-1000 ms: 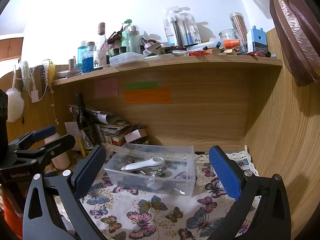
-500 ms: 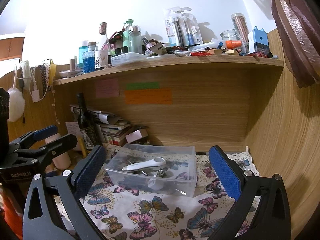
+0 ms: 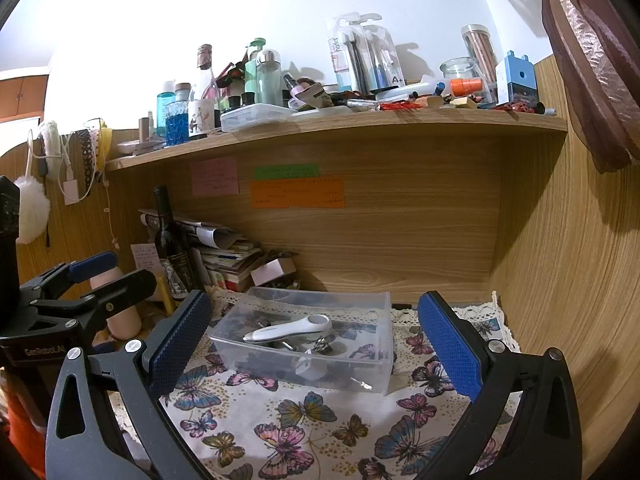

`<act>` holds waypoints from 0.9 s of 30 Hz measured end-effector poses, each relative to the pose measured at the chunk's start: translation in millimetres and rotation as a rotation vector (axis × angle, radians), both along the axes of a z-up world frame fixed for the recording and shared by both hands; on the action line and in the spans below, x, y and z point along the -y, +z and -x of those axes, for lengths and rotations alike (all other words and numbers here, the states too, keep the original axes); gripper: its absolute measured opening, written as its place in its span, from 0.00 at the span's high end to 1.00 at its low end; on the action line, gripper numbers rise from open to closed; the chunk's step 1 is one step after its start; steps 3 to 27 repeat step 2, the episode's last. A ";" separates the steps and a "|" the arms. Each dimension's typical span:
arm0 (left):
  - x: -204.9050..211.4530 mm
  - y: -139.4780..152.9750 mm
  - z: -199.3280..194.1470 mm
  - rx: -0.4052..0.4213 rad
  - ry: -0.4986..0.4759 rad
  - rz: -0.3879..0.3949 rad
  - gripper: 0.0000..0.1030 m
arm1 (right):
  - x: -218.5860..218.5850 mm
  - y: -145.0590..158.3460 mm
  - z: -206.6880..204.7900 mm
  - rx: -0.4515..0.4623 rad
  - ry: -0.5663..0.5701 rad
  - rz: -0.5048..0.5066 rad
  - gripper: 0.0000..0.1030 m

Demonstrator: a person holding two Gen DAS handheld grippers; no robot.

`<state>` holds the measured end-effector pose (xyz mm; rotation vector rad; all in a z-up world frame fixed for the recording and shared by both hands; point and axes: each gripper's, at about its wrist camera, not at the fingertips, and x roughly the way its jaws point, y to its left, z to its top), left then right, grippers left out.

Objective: Organize rigid objects

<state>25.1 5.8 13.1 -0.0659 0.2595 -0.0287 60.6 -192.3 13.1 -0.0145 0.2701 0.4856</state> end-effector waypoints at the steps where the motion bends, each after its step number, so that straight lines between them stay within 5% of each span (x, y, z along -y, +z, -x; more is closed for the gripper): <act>1: -0.1 -0.2 -0.2 -0.002 0.000 0.002 0.00 | -0.2 0.1 -0.2 0.000 -0.001 0.000 0.00; 27: -0.1 -0.4 -0.8 -0.005 0.001 0.004 0.00 | -0.2 0.1 -0.2 0.000 -0.001 0.000 0.00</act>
